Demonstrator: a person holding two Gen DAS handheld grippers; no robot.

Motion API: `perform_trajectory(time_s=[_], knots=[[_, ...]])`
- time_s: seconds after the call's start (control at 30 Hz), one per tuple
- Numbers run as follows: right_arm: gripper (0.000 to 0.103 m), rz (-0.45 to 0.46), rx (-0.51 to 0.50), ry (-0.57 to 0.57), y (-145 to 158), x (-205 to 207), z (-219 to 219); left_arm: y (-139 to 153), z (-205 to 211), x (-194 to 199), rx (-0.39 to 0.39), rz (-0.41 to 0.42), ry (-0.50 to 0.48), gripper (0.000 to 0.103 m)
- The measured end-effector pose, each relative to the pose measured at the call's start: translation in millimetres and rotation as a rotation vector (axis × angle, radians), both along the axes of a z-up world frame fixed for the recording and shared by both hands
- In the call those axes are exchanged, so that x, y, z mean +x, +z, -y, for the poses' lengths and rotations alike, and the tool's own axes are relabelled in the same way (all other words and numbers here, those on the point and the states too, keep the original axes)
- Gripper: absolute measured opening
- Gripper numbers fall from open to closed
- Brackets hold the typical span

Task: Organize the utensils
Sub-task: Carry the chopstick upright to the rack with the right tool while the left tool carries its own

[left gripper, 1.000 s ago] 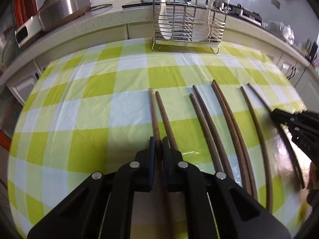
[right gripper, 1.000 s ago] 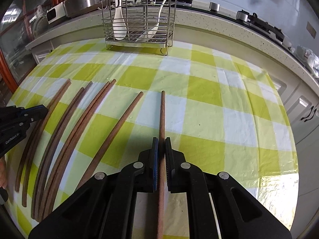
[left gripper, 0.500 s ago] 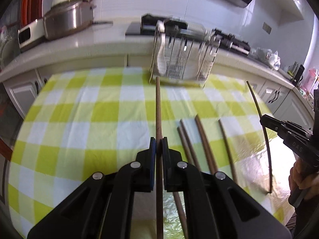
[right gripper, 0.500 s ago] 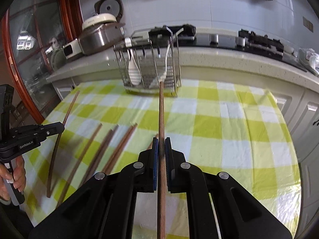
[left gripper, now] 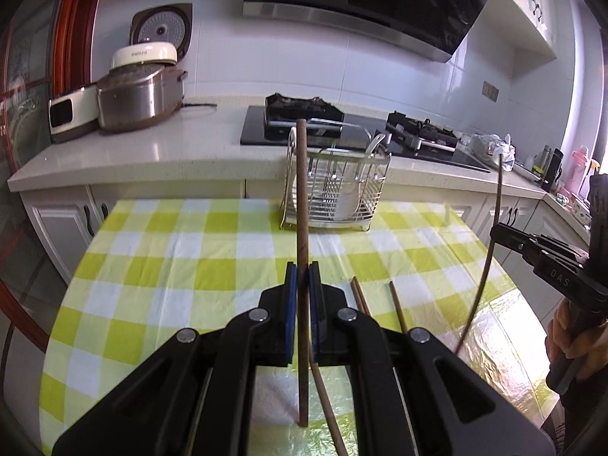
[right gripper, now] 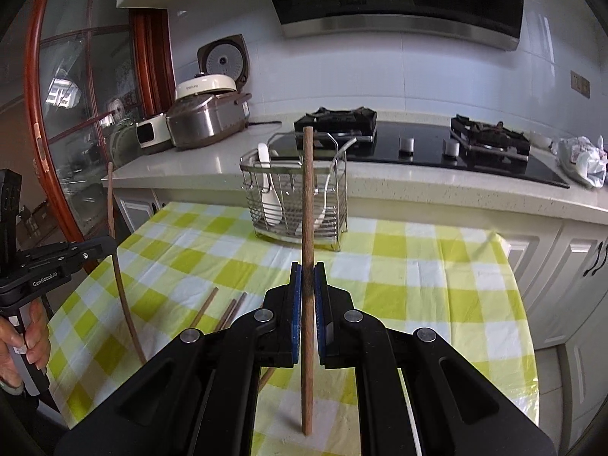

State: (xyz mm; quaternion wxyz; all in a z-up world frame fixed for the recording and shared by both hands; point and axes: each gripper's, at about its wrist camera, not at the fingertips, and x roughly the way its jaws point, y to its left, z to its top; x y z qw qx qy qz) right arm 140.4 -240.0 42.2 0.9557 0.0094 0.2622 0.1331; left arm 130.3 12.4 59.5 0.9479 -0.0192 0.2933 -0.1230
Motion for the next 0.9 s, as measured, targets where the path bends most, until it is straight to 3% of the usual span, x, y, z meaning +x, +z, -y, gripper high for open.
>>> perform_trajectory(time_s=[0.43, 0.9], knots=[[0.008, 0.071, -0.043, -0.013, 20.9, -11.7, -10.7, 24.6, 1.5, 3.0, 0.015, 0.090, 0.006, 0.006], [0.008, 0.122, -0.005, -0.016, 52.8, 36.4, -7.3, 54.5, 11.0, 55.8, -0.029, 0.138, 0.010, 0.006]])
